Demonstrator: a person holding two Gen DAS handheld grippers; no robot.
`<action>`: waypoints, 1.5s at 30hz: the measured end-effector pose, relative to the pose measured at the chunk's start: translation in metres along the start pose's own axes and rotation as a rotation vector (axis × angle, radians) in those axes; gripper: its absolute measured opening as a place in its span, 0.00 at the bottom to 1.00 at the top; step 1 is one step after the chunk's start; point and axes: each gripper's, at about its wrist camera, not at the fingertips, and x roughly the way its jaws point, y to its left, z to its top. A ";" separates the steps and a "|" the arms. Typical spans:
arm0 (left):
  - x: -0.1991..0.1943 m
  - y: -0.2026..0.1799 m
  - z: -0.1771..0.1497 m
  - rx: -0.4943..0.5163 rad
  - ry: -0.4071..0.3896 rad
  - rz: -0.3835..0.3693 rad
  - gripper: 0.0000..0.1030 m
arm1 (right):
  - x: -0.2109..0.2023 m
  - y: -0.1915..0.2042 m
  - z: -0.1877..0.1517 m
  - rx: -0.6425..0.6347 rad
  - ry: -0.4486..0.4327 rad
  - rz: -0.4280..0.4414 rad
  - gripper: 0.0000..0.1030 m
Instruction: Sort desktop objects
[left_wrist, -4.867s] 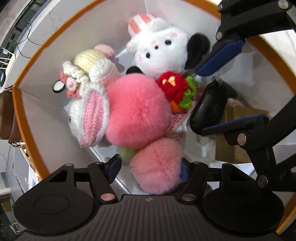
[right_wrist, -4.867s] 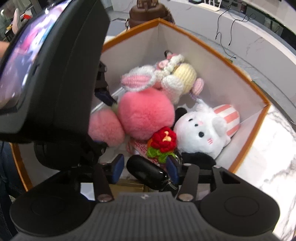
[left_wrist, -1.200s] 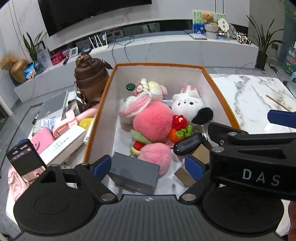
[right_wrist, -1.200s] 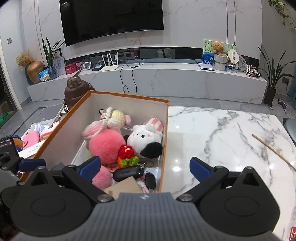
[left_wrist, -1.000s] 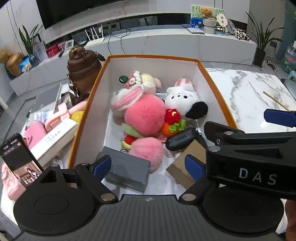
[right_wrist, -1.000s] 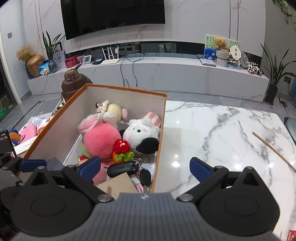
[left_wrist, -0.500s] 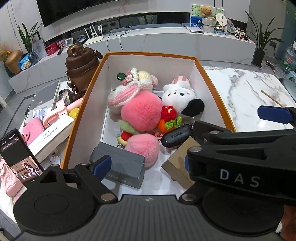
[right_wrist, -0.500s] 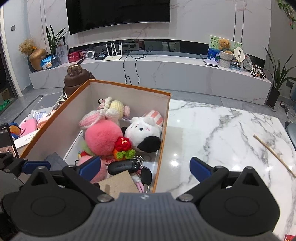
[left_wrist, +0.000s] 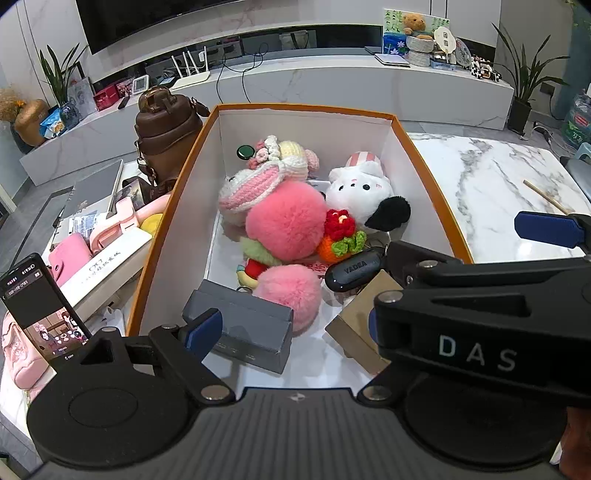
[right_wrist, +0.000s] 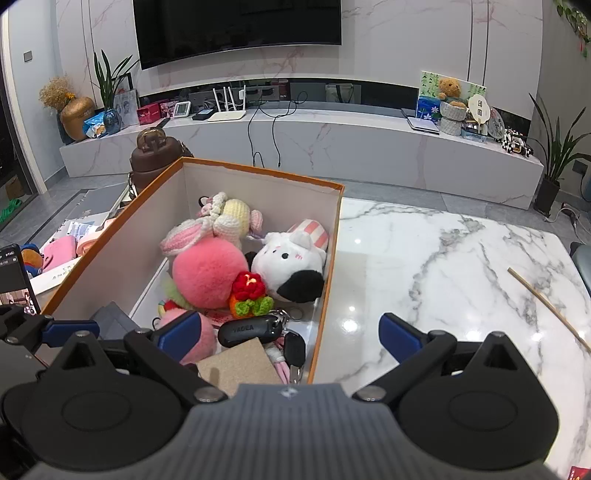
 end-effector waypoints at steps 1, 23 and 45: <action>0.000 0.000 0.000 0.000 -0.002 0.002 0.99 | 0.000 0.000 0.000 0.001 0.001 0.000 0.99; -0.012 -0.009 0.004 0.069 -0.103 0.140 0.99 | -0.006 -0.005 0.003 -0.010 -0.057 -0.020 0.99; -0.013 -0.005 0.003 0.054 -0.104 0.124 0.99 | -0.007 -0.004 0.002 -0.009 -0.054 -0.019 0.99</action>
